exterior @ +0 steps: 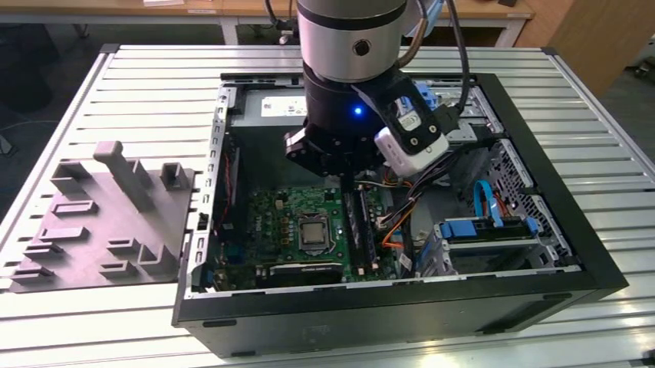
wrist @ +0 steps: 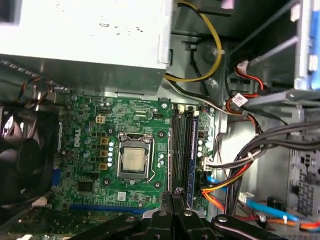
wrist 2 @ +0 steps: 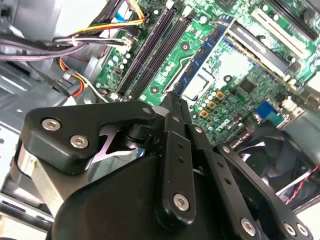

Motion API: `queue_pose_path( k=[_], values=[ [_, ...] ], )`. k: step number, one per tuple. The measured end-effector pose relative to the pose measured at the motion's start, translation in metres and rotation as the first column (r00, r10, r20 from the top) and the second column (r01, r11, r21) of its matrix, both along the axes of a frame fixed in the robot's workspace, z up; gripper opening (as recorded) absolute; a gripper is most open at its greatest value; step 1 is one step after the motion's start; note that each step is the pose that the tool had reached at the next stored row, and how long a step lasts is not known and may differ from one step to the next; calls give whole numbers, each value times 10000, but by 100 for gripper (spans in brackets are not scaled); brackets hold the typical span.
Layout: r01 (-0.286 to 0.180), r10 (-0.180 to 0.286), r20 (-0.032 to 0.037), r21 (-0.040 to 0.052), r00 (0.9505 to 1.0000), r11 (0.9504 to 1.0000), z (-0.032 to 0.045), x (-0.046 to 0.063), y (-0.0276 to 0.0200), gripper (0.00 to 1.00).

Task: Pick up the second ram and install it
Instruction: 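Insert the second ram into the second slot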

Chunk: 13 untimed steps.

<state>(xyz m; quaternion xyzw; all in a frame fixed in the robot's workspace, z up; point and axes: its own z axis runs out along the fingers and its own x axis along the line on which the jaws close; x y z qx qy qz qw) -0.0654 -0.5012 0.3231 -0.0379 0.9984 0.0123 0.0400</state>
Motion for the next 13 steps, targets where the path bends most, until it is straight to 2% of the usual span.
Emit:
queue_pose_path(
  k=[6,13],
  values=[
    [3,-3,2,8,10000,10000,-16,0,0,11],
    [154,-154,0,4,9999,9999,-112,6,0,11]
  ],
)
